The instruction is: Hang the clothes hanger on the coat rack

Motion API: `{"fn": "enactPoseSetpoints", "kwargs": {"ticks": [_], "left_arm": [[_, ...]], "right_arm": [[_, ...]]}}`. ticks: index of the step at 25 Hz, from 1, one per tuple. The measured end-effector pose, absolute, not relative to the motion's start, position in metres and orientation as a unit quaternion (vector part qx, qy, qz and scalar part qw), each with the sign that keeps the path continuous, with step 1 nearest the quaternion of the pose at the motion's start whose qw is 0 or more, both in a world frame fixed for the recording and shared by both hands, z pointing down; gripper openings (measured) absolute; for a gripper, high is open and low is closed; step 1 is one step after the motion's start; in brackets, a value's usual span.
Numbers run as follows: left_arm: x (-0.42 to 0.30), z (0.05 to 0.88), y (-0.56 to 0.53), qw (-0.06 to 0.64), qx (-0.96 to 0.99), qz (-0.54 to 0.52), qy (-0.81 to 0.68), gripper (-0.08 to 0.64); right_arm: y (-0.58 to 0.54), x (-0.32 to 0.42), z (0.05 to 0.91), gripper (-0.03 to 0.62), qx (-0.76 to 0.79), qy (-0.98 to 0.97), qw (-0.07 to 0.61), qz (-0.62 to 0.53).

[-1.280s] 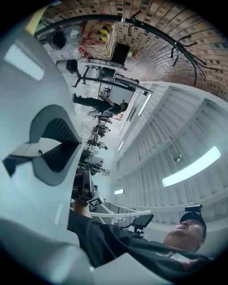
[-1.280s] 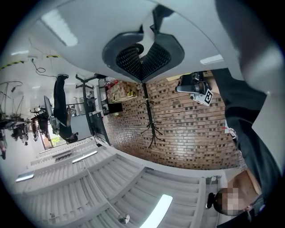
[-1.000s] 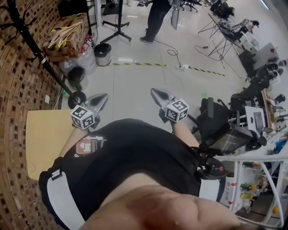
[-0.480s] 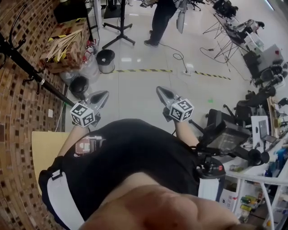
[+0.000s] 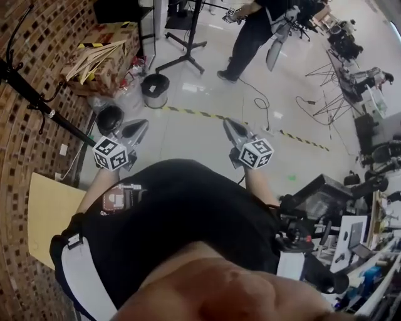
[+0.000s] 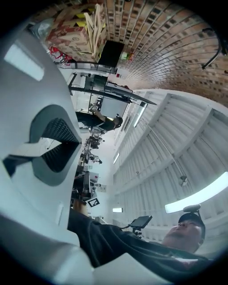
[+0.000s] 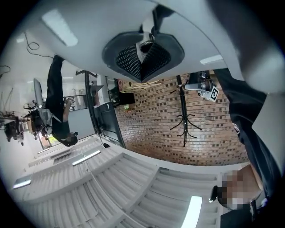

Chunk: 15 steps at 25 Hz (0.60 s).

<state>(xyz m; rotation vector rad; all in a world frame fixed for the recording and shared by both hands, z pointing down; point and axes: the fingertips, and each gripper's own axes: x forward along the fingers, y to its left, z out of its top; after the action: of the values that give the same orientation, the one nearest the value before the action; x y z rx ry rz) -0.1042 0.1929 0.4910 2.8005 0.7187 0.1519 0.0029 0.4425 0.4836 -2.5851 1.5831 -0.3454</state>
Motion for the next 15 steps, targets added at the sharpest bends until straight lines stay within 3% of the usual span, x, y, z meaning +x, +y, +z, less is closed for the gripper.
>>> {"fn": "enactPoseSetpoints", "kwargs": {"ticks": [15], "left_arm": [[0.069, 0.519, 0.178, 0.14, 0.963, 0.065, 0.219, 0.0]], "right_arm": [[0.413, 0.195, 0.509, 0.014, -0.829, 0.542, 0.04, -0.133]]}}
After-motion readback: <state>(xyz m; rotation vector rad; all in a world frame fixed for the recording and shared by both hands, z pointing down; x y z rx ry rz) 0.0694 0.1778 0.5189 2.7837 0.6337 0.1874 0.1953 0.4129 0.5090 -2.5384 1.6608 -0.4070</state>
